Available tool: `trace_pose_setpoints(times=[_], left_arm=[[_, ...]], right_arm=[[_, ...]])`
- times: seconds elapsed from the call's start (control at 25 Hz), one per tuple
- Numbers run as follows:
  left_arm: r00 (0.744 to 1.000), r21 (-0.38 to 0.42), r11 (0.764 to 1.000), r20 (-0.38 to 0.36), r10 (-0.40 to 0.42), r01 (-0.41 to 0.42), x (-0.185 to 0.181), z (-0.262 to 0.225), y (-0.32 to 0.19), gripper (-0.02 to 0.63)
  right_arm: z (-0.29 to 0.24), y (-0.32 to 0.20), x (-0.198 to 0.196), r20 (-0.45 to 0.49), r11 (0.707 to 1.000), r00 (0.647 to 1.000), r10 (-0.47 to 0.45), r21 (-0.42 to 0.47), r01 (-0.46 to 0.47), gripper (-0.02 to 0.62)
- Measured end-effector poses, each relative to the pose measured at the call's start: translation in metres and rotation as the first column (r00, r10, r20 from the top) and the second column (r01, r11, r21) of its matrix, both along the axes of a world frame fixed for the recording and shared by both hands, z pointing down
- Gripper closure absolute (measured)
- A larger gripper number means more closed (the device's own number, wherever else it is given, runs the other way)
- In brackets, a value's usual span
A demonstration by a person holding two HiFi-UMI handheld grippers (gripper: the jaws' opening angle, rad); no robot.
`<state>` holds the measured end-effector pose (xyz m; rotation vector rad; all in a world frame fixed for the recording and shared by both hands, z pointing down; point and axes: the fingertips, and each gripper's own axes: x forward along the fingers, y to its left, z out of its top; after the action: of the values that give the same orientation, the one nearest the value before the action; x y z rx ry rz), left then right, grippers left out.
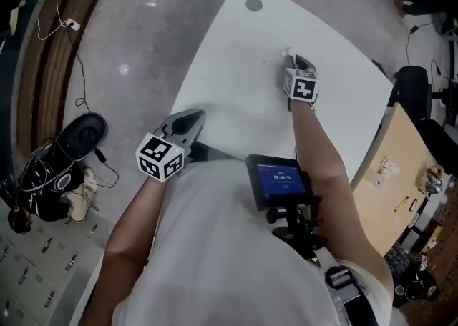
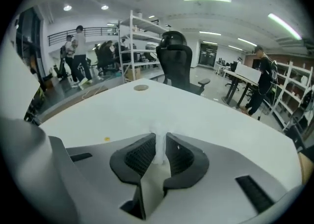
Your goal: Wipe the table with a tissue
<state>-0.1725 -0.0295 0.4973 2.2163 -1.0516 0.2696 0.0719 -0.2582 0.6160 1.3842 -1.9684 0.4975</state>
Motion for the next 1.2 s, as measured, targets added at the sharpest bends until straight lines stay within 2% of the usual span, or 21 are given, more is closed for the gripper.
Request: trace_pose_setpoints(times=[0.12, 0.2, 0.32, 0.52, 0.84, 0.96, 1.2], left_arm=[[1.0, -0.014, 1.0, -0.001, -0.014, 0.014, -0.025, 0.003, 0.006, 0.6], [1.0, -0.011, 1.0, -0.009, -0.021, 0.021, -0.039, 0.004, 0.004, 0.6], [1.0, 0.007, 1.0, -0.006, -0.022, 0.022, -0.05, 0.002, -0.006, 0.6], [1.0, 0.018, 1.0, -0.013, 0.009, -0.008, -0.048, 0.0, -0.013, 0.6], [0.997, 0.051, 0.996, -0.023, 0.078, -0.077, -0.058, -0.004, -0.028, 0.6], [0.994, 0.061, 0.993, -0.023, 0.107, -0.106, -0.057, -0.005, -0.03, 0.6], [0.988, 0.068, 0.986, -0.023, 0.154, -0.152, -0.058, -0.005, -0.03, 0.6]], right_arm=[[0.002, 0.011, -0.014, -0.166, 0.998, 0.985, -0.055, 0.013, 0.058, 0.534], [0.002, 0.012, -0.022, -0.223, 0.997, 0.972, -0.074, 0.014, 0.079, 0.534], [0.003, 0.002, -0.03, -0.213, 0.997, 0.975, -0.071, 0.007, 0.074, 0.534], [0.001, 0.017, -0.043, -0.229, 0.994, 0.968, -0.106, -0.001, 0.109, 0.534], [0.004, 0.052, -0.097, -0.234, 0.973, 0.946, -0.225, -0.002, 0.231, 0.535], [0.005, 0.066, -0.118, -0.212, 0.954, 0.931, -0.295, -0.011, 0.3, 0.535], [0.006, 0.11, -0.173, -0.131, 0.885, 0.876, -0.465, -0.05, 0.463, 0.534]])
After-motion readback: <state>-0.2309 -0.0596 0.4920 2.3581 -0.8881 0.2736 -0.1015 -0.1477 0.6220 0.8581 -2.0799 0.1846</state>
